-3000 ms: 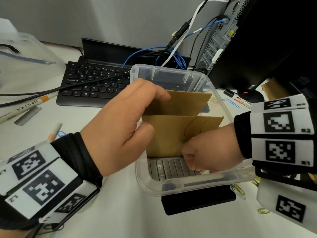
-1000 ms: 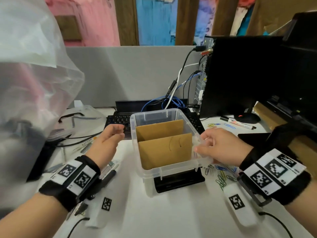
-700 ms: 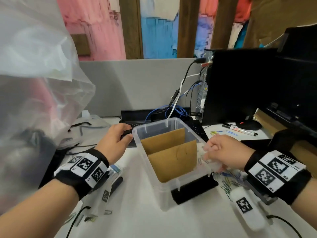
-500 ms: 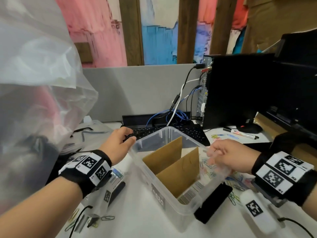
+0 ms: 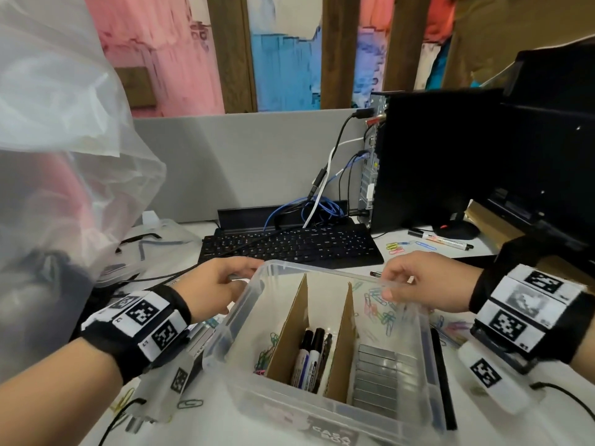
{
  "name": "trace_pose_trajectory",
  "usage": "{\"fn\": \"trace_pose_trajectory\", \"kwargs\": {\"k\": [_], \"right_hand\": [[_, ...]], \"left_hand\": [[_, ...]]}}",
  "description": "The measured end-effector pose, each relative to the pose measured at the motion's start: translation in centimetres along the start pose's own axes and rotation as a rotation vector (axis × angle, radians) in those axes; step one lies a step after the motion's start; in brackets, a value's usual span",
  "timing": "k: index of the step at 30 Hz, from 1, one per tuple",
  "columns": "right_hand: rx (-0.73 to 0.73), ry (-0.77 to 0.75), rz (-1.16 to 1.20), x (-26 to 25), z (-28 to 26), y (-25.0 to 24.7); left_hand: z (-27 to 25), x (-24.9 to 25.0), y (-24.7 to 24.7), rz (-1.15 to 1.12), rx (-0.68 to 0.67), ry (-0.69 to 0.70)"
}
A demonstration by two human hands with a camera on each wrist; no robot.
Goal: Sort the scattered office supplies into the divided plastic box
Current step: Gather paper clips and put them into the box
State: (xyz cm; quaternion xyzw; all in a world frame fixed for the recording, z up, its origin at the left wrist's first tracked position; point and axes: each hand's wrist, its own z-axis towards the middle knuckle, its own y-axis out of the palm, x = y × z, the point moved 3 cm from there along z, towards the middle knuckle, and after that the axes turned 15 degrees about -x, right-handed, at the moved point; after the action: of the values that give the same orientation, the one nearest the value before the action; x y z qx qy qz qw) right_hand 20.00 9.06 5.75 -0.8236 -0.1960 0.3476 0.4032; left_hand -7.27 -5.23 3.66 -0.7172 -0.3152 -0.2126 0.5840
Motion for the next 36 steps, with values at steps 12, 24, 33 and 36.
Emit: {"fn": "trace_pose_trajectory", "kwargs": {"k": [12, 24, 33, 36], "right_hand": [[-0.091, -0.01, 0.295, -0.4, 0.4, 0.9], [-0.339, 0.003, -0.883, 3.7, 6.3, 6.9], [-0.37, 0.124, -0.88, 3.6, 6.3, 7.0], [-0.374, 0.194, -0.88, 4.3, 5.8, 6.9]], "left_hand": [[-0.8, -0.2, -0.1, 0.173, 0.106, 0.041], [-2.4, -1.0, -0.3, 0.235, 0.21, 0.023], [-1.8, -1.9, -0.5, 0.195, 0.245, -0.03], [-1.3, -2.0, -0.5, 0.18, 0.28, -0.069]]}}
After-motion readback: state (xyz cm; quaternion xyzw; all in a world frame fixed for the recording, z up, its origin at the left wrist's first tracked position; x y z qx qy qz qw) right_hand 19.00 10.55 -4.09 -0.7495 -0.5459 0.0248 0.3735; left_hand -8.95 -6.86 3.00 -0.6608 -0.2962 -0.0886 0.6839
